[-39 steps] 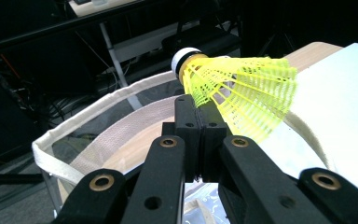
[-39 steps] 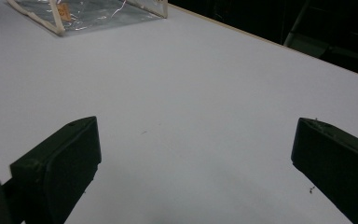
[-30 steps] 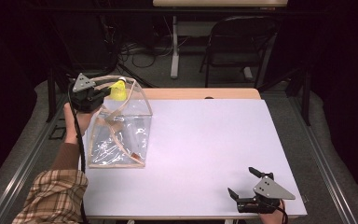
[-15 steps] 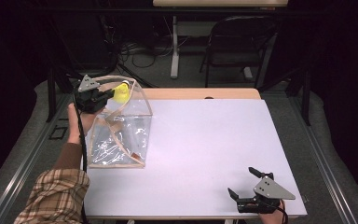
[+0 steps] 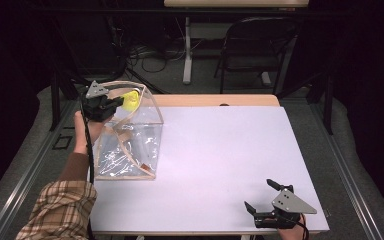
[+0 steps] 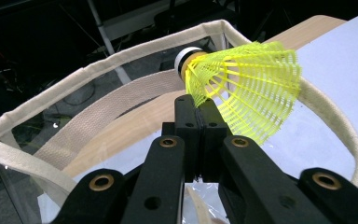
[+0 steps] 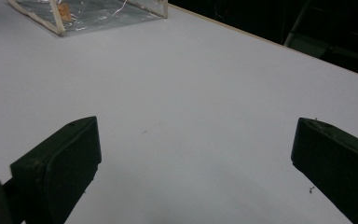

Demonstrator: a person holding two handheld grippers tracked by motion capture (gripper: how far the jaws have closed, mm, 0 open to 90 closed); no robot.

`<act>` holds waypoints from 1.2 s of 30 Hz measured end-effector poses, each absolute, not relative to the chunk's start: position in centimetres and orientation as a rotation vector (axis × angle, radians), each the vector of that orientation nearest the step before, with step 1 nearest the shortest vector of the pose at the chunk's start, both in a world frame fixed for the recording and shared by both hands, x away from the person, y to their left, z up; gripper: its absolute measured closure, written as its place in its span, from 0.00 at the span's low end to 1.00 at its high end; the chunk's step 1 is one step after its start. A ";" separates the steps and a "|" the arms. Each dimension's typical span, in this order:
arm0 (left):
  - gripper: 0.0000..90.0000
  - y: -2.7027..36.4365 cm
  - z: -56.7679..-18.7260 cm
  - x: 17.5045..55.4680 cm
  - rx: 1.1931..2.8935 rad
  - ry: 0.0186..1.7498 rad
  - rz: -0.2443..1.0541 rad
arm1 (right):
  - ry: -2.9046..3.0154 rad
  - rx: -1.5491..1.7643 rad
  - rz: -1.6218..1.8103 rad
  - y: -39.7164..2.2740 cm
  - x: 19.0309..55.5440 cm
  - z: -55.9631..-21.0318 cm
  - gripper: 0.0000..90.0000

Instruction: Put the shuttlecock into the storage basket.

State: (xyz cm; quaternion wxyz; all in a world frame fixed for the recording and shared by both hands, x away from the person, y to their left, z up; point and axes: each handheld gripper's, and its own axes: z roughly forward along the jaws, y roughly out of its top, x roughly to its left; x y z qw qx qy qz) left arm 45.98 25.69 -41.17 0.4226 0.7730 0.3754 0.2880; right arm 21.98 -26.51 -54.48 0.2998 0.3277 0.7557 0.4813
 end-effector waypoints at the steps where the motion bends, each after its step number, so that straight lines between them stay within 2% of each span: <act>1: 0.99 25.6 -41.2 46.0 1.940 0.940 0.717 | 2.007 0.870 1.278 -26.5 22.0 -54.5 0.01; 36: 0.99 25.1 -42.7 47.5 2.022 0.988 0.651 | 2.008 0.871 1.275 -26.5 22.0 -54.4 0.01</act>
